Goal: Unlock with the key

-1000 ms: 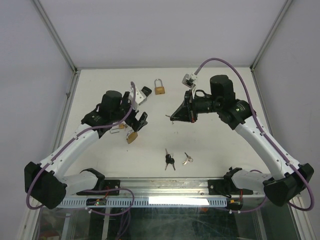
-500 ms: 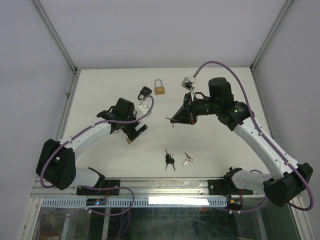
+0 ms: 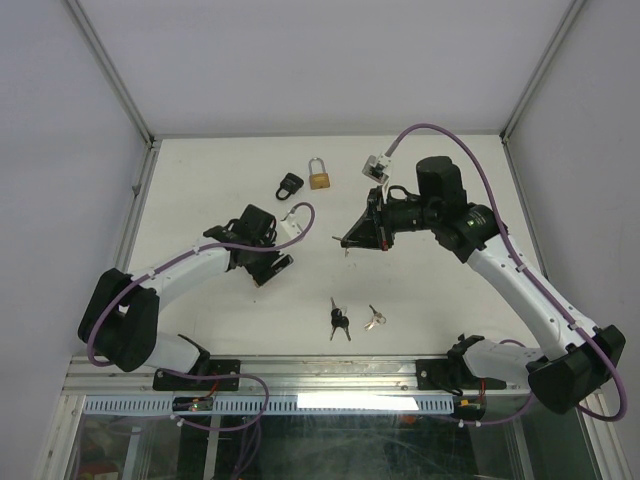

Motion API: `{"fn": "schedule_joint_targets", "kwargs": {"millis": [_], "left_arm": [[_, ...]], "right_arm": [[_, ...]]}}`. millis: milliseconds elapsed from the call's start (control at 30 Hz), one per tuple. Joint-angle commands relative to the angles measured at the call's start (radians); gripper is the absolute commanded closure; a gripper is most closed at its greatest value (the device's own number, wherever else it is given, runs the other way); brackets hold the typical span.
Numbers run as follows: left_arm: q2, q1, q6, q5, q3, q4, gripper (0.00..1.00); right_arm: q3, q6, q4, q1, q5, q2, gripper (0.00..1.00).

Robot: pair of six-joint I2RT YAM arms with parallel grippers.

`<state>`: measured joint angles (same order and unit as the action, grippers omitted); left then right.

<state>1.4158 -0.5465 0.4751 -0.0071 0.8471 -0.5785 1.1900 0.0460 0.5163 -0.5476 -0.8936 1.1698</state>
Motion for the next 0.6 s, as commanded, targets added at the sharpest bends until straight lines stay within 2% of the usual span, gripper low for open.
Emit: {"fn": "schedule_joint_targets", "kwargs": {"millis": [0, 100, 200, 300, 367, 400, 567], "left_arm": [[-0.003, -0.003, 0.003, -0.002, -0.007, 0.022, 0.34], [0.003, -0.002, 0.003, 0.011, -0.019, 0.022, 0.35], [0.006, -0.003, 0.002, 0.022, -0.028, 0.026, 0.44], [0.047, -0.003, -0.010, 0.049, -0.020, 0.030, 0.67], [0.036, -0.002, -0.028, 0.085, -0.008, 0.033, 0.95], [0.029, -0.003, -0.040, 0.110, -0.001, 0.034, 1.00], [-0.094, 0.039, -0.105, 0.317, 0.062, 0.020, 1.00]], "right_arm": [[0.021, -0.014, -0.050, 0.003, -0.003, -0.018, 1.00], [0.022, -0.018, -0.050, 0.002, 0.001, -0.023, 1.00], [0.027, -0.021, -0.046, 0.003, 0.003, -0.025, 1.00], [0.037, -0.024, -0.038, 0.004, 0.004, -0.025, 1.00], [0.039, -0.024, -0.035, 0.005, 0.003, -0.029, 1.00], [0.041, -0.024, -0.034, 0.006, 0.001, -0.032, 1.00], [0.064, -0.012, -0.036, 0.023, -0.043, -0.055, 1.00]]}}
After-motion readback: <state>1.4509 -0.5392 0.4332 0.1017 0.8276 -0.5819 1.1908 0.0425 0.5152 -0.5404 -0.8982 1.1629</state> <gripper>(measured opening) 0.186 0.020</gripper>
